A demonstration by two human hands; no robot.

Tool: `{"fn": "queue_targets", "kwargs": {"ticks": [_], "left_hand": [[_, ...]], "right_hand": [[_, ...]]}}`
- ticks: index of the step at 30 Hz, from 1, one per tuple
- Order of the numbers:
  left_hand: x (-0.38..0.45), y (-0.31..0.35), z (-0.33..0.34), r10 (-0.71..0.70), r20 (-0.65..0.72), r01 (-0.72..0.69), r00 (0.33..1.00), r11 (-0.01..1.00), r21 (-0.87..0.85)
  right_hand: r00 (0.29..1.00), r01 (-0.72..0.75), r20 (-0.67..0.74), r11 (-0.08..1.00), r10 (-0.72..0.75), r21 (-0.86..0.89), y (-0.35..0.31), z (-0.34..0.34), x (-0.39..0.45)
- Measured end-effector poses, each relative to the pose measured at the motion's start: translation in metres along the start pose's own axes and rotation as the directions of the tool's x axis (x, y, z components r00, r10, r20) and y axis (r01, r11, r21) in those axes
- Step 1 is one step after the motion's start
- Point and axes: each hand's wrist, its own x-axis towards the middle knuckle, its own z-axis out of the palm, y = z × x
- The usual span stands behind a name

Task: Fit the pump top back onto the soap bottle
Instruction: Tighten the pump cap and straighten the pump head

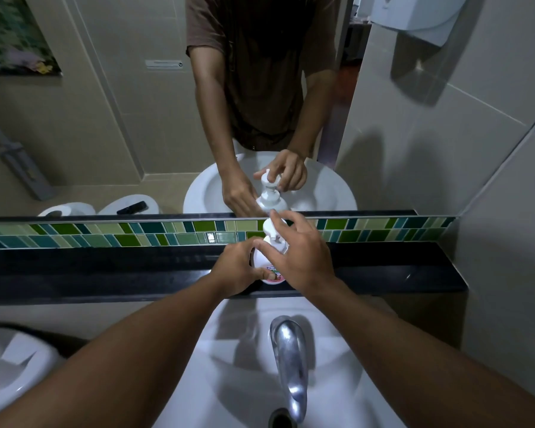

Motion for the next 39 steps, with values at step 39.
{"fn": "queue_targets", "kwargs": {"ticks": [39], "left_hand": [[-0.002,0.01,-0.003,-0.028,0.003,0.028,1.0,1.0,-0.011]], "right_hand": [[0.978,-0.18,0.139,0.965,0.155,0.191,0.011,-0.005,-0.011]]}}
